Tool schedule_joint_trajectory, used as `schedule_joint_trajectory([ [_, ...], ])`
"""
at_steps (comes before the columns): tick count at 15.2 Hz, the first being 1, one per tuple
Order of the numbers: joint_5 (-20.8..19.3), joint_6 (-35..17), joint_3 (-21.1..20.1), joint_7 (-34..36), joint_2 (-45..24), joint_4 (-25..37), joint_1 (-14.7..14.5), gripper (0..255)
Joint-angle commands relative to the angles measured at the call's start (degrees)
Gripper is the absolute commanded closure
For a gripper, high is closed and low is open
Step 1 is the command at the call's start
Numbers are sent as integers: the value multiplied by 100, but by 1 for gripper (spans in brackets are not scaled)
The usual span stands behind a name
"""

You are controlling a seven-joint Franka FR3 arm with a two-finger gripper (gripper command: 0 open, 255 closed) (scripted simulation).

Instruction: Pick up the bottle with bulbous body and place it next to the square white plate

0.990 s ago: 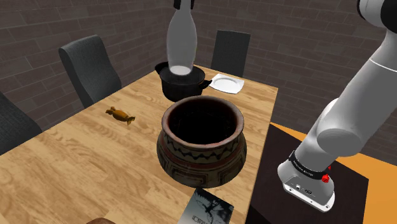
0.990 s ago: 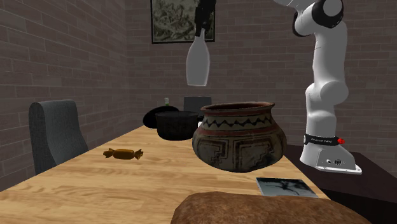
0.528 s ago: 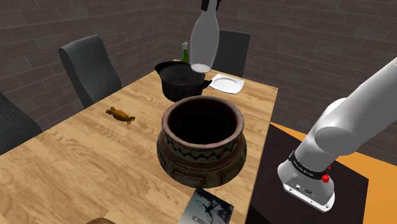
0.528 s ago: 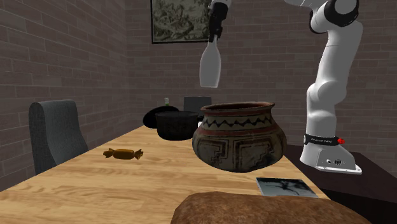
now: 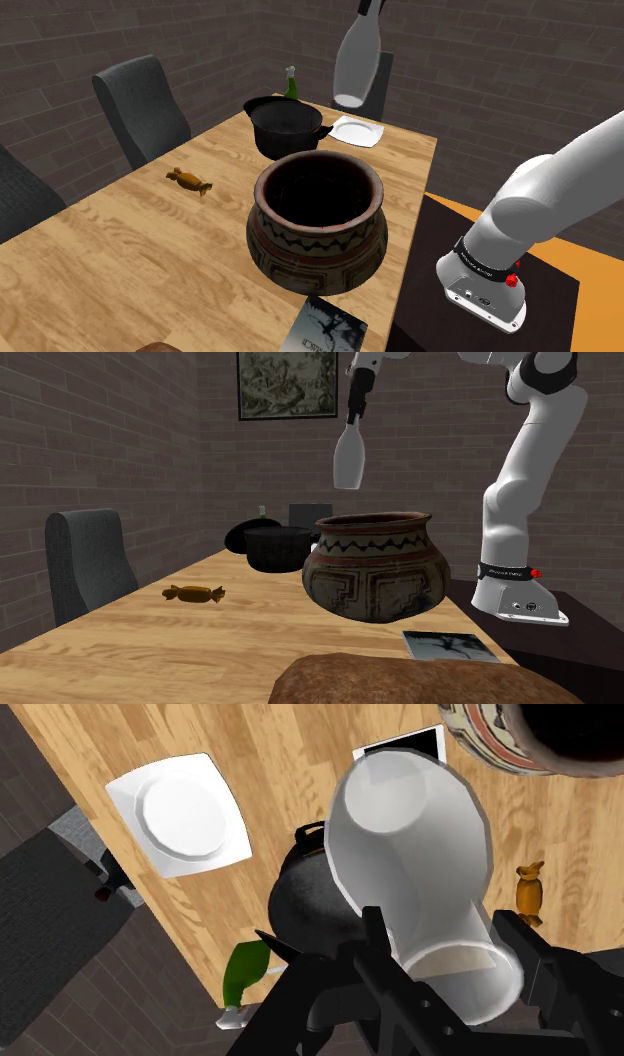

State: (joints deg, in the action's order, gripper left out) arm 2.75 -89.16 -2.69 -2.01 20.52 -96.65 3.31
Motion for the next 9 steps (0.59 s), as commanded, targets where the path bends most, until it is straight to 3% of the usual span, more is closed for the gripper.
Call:
schedule_joint_trajectory([
  [1,-5,6,210,-291,153,-159,77,255],
  [9,-112,144,1062,-1414,393,-312,373,255],
])
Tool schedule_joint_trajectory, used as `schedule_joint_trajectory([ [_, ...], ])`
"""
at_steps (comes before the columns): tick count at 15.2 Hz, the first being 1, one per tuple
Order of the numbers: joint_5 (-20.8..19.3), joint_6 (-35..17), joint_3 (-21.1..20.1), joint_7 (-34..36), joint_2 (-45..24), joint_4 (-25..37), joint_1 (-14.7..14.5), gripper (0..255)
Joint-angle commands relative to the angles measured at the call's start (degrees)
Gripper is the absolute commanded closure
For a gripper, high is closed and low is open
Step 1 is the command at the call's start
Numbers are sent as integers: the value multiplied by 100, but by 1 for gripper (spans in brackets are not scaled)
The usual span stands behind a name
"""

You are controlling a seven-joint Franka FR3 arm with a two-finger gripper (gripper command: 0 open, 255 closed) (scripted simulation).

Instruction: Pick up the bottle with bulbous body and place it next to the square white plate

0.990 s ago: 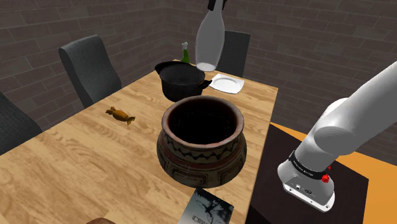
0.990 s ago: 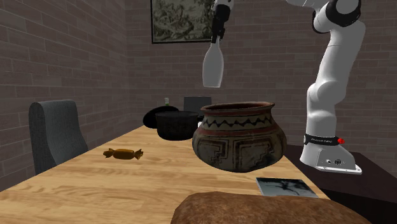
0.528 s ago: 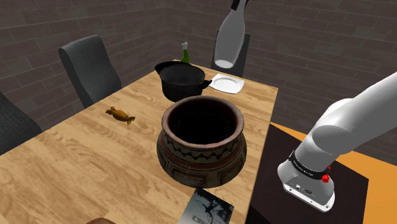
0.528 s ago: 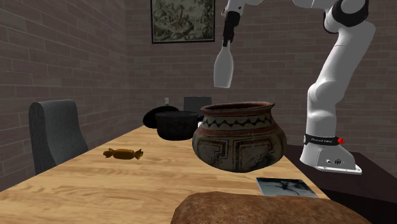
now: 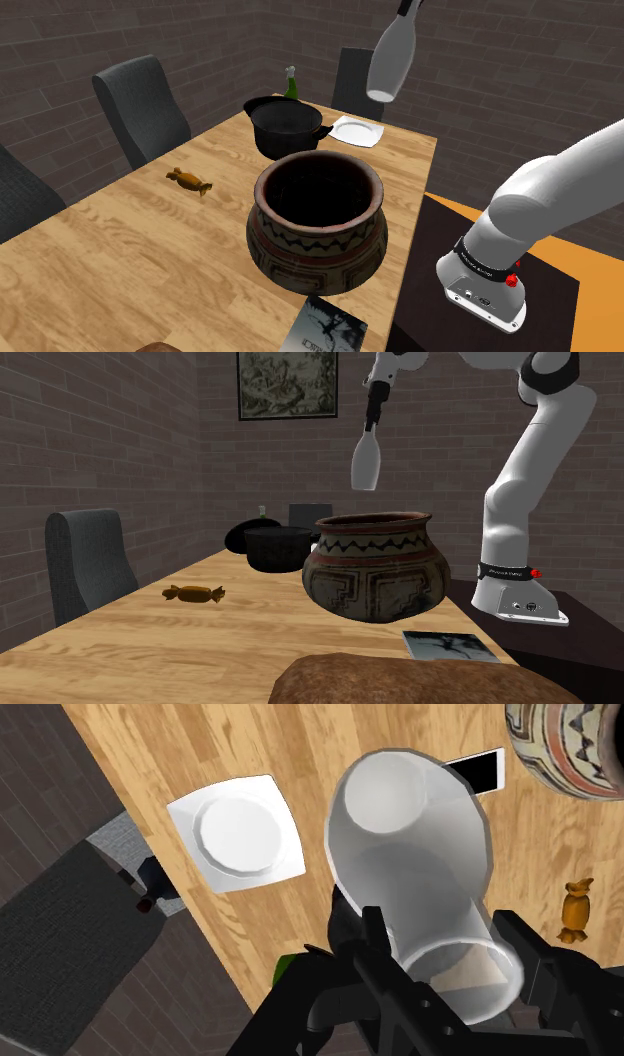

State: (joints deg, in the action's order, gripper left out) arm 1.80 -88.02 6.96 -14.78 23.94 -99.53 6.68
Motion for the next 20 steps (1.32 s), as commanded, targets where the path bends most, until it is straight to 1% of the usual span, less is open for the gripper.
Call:
schedule_joint_trajectory([
  [1,-33,49,207,-280,53,-12,71,255],
  [8,-108,194,1006,-1303,-115,256,308,255],
  [14,-42,354,1802,-2282,-560,792,489,255],
  [20,-138,-137,1745,-2262,-293,53,530,255],
])
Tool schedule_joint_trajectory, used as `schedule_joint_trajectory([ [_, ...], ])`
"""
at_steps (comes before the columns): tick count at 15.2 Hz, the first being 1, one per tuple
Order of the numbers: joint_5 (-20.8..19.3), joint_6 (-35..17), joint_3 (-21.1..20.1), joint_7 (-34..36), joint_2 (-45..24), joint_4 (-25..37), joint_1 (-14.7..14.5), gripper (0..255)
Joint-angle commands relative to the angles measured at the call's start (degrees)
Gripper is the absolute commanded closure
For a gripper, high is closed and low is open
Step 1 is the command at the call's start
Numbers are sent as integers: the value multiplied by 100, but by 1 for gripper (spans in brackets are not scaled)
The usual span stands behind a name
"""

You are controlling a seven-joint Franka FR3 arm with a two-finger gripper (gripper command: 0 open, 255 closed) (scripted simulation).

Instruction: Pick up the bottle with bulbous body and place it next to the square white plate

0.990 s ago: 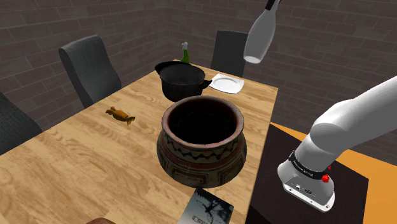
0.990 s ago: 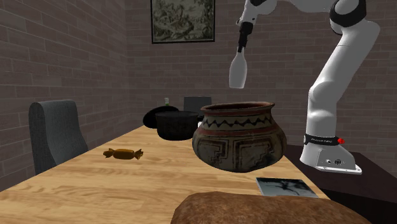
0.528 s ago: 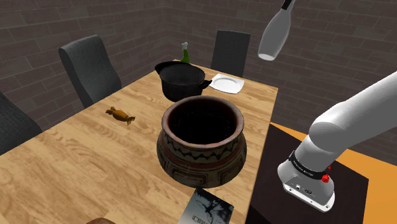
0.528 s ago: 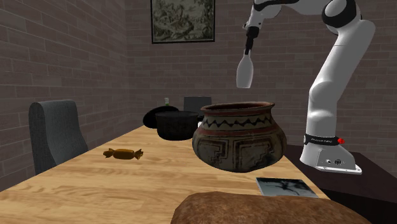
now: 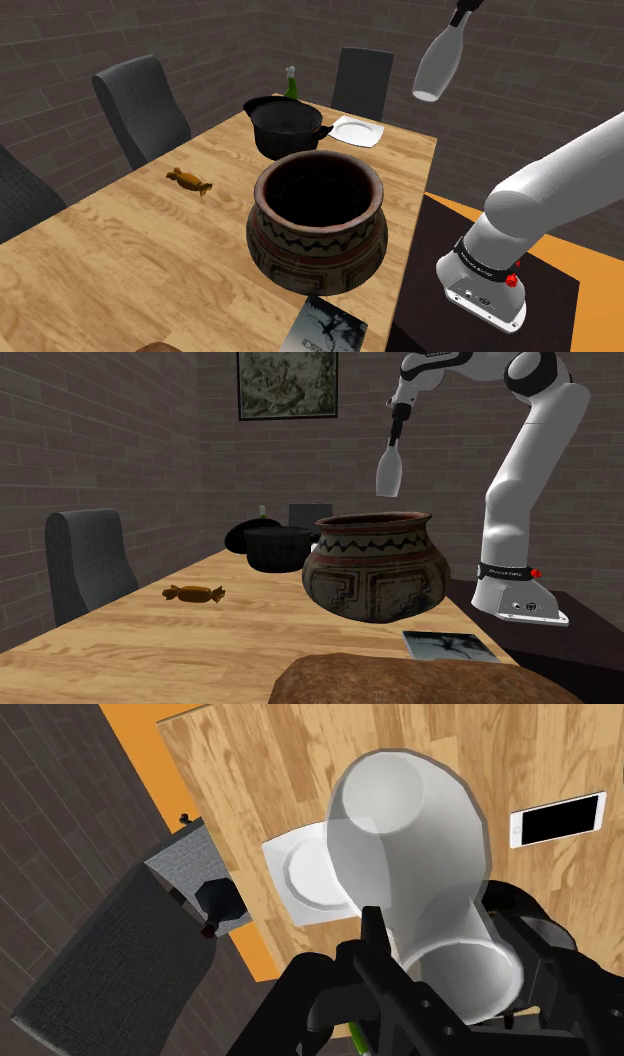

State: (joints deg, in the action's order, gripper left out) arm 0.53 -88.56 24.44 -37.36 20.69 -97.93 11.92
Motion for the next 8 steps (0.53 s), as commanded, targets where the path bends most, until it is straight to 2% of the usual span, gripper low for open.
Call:
schedule_joint_trajectory([
  [1,-25,-162,-9,-3,70,-223,14,255],
  [8,-103,-705,-32,-5,295,-979,63,255],
])
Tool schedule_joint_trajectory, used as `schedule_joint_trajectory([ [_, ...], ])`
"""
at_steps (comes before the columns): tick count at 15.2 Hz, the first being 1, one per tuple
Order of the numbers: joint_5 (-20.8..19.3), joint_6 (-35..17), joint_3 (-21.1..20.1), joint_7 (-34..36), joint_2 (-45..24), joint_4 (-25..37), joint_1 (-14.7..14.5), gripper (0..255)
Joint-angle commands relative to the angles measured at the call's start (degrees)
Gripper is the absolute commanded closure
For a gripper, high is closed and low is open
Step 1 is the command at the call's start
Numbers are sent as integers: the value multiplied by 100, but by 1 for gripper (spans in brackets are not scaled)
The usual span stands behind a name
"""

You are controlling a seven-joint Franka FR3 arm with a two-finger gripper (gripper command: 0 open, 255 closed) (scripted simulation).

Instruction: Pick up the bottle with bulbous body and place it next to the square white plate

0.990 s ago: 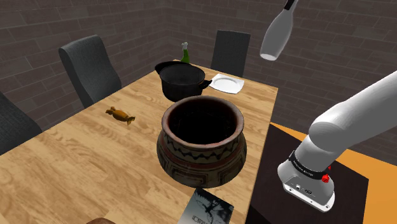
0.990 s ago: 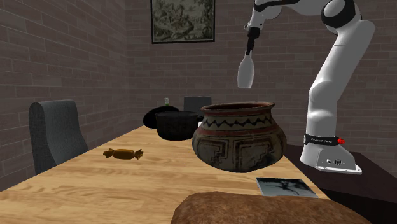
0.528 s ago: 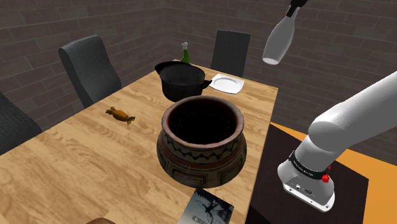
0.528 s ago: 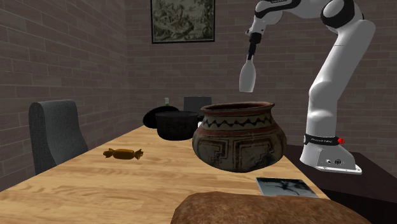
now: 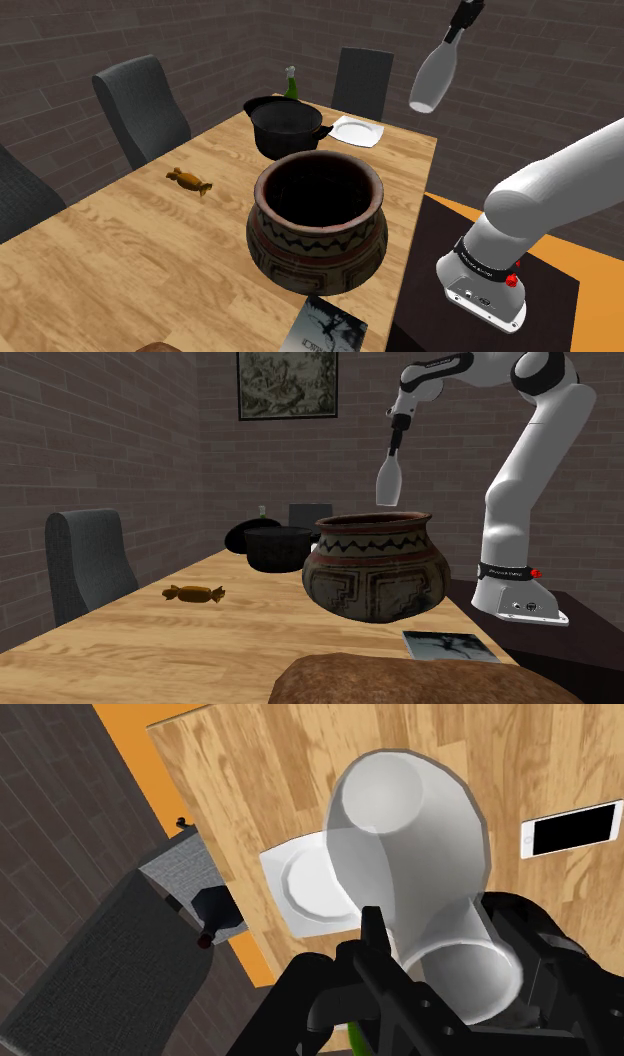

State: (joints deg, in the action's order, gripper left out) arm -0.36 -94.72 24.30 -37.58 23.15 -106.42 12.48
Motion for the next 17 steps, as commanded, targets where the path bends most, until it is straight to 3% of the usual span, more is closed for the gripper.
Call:
schedule_joint_trajectory([
  [1,-23,-166,-19,15,75,-230,13,255],
  [17,-126,-1370,37,-59,317,-1669,104,255],
])
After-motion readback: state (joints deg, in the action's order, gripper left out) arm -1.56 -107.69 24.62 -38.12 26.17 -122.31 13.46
